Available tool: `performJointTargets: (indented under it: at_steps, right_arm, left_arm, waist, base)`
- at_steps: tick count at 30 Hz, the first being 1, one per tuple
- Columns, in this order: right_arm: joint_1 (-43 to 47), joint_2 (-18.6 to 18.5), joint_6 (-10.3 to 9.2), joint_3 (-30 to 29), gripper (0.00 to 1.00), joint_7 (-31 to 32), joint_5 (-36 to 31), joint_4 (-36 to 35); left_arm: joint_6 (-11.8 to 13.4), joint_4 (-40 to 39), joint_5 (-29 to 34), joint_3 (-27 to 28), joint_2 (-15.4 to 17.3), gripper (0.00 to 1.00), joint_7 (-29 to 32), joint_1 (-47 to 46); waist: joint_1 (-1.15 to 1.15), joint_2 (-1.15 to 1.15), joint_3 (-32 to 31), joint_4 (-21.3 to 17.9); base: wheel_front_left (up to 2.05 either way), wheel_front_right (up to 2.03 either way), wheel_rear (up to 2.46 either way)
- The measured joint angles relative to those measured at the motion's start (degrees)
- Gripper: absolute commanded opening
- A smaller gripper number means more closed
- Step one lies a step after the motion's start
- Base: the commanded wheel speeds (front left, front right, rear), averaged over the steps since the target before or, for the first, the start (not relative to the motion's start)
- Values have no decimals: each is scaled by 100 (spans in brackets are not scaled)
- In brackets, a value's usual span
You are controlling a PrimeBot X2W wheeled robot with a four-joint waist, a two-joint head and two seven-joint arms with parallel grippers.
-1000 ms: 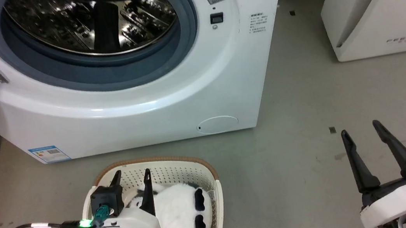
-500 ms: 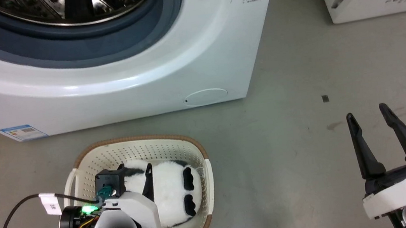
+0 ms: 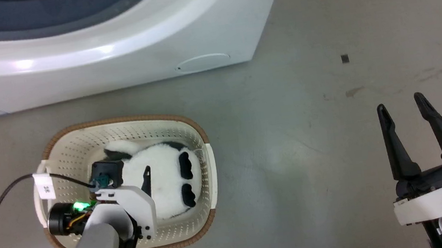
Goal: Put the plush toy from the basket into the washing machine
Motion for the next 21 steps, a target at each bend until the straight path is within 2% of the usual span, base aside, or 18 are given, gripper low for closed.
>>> performJointTargets:
  at_steps: [10,21]
  right_arm:
    - [-132,0,0,82,100,-111,164,-79]
    - [-277,0,0,132,100,-237,325,-166]
  left_arm:
    - [-59,635,-9,-242,234,100,34,-675]
    - [-164,1316,-41,-598,501,100,501,-1379]
  waist:
    - [0,0,711,-174]
    - [0,0,1443,-386]
  base:
    - [0,0,0]
    - [0,0,0]
